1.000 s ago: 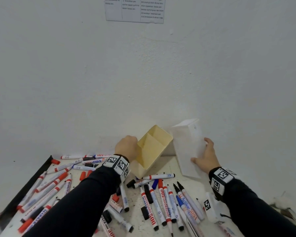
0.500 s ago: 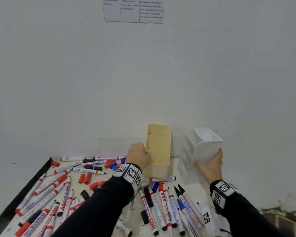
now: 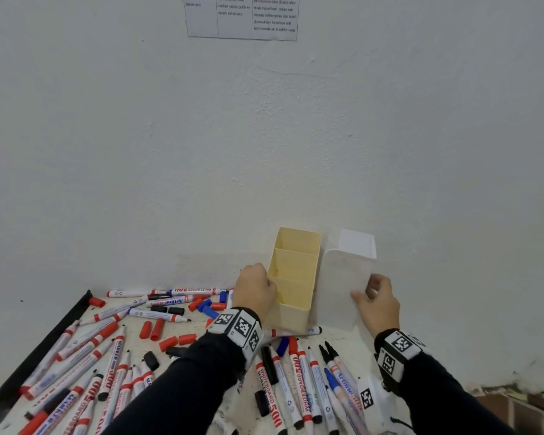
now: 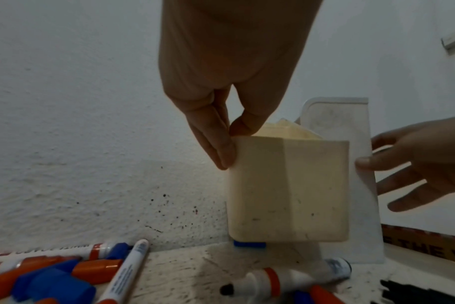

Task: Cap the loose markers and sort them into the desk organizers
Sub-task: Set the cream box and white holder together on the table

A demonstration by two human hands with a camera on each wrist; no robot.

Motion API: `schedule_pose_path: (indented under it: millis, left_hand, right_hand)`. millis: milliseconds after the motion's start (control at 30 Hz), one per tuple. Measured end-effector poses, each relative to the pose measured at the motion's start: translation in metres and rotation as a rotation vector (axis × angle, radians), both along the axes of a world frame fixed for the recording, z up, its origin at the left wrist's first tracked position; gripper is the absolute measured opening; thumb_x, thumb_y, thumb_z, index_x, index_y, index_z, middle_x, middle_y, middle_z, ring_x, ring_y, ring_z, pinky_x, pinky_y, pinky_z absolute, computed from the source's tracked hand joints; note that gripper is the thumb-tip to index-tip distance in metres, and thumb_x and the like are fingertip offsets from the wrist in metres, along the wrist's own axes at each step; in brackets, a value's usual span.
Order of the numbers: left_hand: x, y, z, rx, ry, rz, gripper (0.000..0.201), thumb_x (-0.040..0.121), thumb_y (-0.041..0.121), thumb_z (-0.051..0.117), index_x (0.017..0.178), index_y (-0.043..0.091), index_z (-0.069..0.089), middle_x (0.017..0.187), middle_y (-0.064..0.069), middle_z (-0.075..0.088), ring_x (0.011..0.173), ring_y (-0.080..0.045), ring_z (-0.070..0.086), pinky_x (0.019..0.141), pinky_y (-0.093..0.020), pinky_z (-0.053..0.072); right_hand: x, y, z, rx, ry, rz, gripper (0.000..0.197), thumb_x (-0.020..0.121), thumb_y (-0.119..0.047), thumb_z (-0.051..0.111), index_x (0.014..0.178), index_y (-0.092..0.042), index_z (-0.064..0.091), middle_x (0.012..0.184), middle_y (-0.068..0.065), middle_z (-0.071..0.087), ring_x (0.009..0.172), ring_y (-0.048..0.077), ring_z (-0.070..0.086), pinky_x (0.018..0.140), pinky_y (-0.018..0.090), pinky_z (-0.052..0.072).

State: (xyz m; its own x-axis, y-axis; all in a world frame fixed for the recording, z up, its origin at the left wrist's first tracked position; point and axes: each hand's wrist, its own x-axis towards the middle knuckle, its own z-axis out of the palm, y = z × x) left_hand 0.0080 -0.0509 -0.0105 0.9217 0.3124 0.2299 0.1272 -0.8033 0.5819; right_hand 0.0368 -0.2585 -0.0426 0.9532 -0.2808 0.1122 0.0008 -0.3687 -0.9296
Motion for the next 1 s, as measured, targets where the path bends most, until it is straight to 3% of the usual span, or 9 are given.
schedule_pose_path:
  millis: [67,133,200,267,500,600,800,1000]
  left_hand:
    - [-0.003,0.007,0.003,0.005,-0.024,0.009,0.007,0.088,0.01,0.048,0.081,0.007,0.048,0.087,-0.008,0.051,0.077,-0.018,0.048,0.067,-0.025,0.041]
    - [-0.006,0.014,0.005,0.016,-0.043,0.018,0.008,0.088,0.009,0.048,0.08,0.008,0.046,0.086,-0.007,0.05,0.075,-0.017,0.046,0.065,-0.024,0.037]
    - [-0.008,0.018,0.007,0.021,-0.051,0.027,0.008,0.087,0.009,0.048,0.08,0.008,0.046,0.086,-0.007,0.049,0.075,-0.017,0.045,0.065,-0.024,0.035]
    - [-0.009,0.02,0.006,0.016,-0.048,0.036,0.007,0.087,0.009,0.049,0.08,0.008,0.047,0.087,-0.007,0.05,0.075,-0.017,0.045,0.065,-0.024,0.036]
    - [-0.007,0.021,-0.004,-0.036,0.006,0.062,0.007,0.086,0.01,0.051,0.08,0.008,0.047,0.092,-0.012,0.055,0.075,-0.019,0.047,0.067,-0.026,0.042]
    - [-0.008,0.025,-0.007,-0.022,0.0,0.069,0.008,0.087,0.009,0.05,0.08,0.008,0.046,0.087,-0.008,0.05,0.075,-0.016,0.045,0.065,-0.023,0.035]
    - [-0.011,0.035,-0.002,-0.011,0.001,0.084,0.007,0.086,0.008,0.05,0.079,0.007,0.048,0.085,-0.008,0.051,0.075,-0.018,0.046,0.065,-0.025,0.037]
    - [-0.016,0.039,0.008,-0.024,0.0,0.11,0.009,0.085,0.006,0.049,0.076,0.006,0.046,0.086,-0.009,0.049,0.076,-0.02,0.045,0.065,-0.026,0.034]
  right_hand:
    - [0.0,0.001,0.0,-0.004,0.015,0.025,0.05,0.086,-0.004,0.058,0.13,-0.01,0.035,0.131,0.016,0.052,0.116,0.03,0.054,0.096,0.034,0.04]
    - [-0.002,0.007,0.003,0.037,0.004,0.059,0.076,0.081,-0.009,0.066,0.14,-0.014,0.018,0.141,0.017,0.041,0.121,0.032,0.048,0.098,0.037,0.039]
    - [-0.007,0.019,0.007,0.038,-0.024,0.026,0.11,0.067,-0.023,0.082,0.144,-0.023,0.003,0.147,0.016,0.022,0.129,0.033,0.035,0.103,0.045,0.035]
    - [-0.01,0.033,0.011,0.015,-0.071,-0.041,0.126,0.056,-0.032,0.087,0.145,-0.027,-0.002,0.148,0.014,0.012,0.133,0.034,0.027,0.105,0.049,0.032]
    - [0.004,0.061,0.014,-0.044,-0.124,-0.198,0.125,0.055,-0.032,0.087,0.145,-0.021,0.001,0.143,0.018,0.02,0.127,0.039,0.033,0.1,0.057,0.036]
    - [0.007,0.062,0.014,0.006,-0.105,-0.171,0.128,0.058,-0.026,0.085,0.145,-0.025,-0.009,0.141,0.02,0.026,0.125,0.04,0.036,0.103,0.056,0.036]
    - [0.0,0.05,0.016,-0.011,-0.062,0.129,0.124,0.069,-0.016,0.079,0.145,-0.023,-0.019,0.154,0.013,0.01,0.139,0.031,0.021,0.111,0.045,0.024]
    - [-0.006,0.029,0.022,-0.076,0.006,0.38,0.119,0.07,-0.01,0.075,0.146,-0.024,-0.015,0.155,0.005,0.013,0.141,0.027,0.021,0.114,0.048,0.024]
